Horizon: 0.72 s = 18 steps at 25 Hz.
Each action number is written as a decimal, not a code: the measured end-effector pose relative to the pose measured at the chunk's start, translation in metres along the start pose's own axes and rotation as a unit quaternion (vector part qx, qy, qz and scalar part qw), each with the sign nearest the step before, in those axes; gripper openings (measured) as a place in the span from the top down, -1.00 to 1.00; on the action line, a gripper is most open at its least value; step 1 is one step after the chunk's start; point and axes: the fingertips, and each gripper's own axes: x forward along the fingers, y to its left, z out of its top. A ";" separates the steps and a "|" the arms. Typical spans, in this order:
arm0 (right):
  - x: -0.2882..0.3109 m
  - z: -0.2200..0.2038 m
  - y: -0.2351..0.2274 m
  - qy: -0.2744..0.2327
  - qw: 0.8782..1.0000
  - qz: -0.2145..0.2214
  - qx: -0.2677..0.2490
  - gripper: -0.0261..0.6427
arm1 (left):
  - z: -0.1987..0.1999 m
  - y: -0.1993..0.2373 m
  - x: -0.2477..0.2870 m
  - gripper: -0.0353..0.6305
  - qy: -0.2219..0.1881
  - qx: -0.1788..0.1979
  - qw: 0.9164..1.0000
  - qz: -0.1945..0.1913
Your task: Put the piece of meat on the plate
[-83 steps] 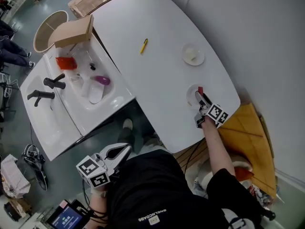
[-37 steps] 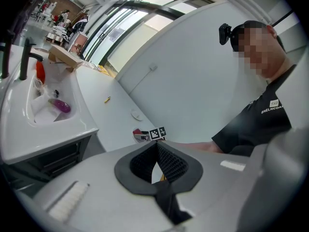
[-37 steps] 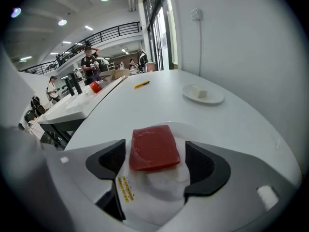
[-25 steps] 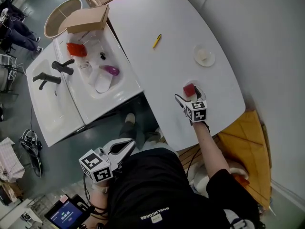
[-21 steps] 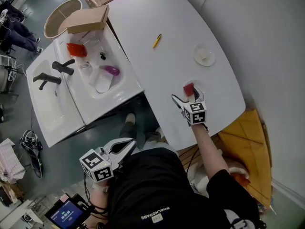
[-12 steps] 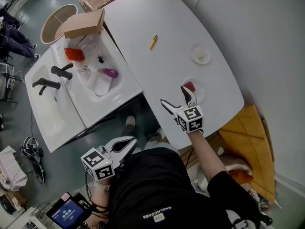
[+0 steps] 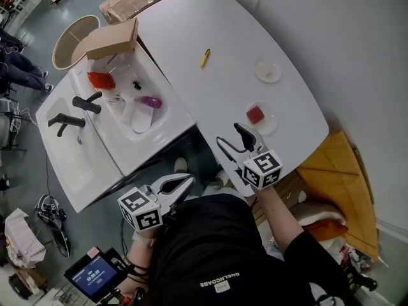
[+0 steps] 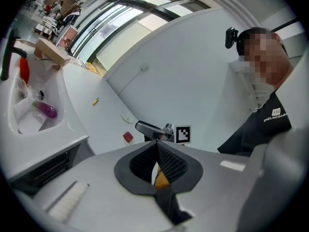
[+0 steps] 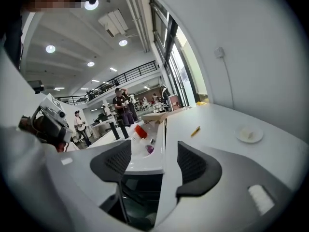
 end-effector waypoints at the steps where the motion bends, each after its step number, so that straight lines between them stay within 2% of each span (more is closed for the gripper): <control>1: -0.003 0.003 0.003 -0.005 1.000 -0.001 0.004 0.03 | 0.001 0.000 0.003 0.83 0.004 0.003 1.000 -0.007; 7: -0.030 0.016 0.013 -0.039 0.998 -0.028 0.029 0.41 | 0.015 -0.003 0.024 0.83 0.029 0.018 0.998 -0.053; 13: -0.065 0.020 0.007 -0.082 0.990 -0.089 0.067 0.51 | 0.018 -0.016 0.055 0.83 0.077 0.039 0.990 -0.114; 18: -0.101 0.018 -0.003 -0.112 0.979 -0.143 0.089 0.56 | 0.013 -0.028 0.083 0.83 0.118 0.050 0.979 -0.159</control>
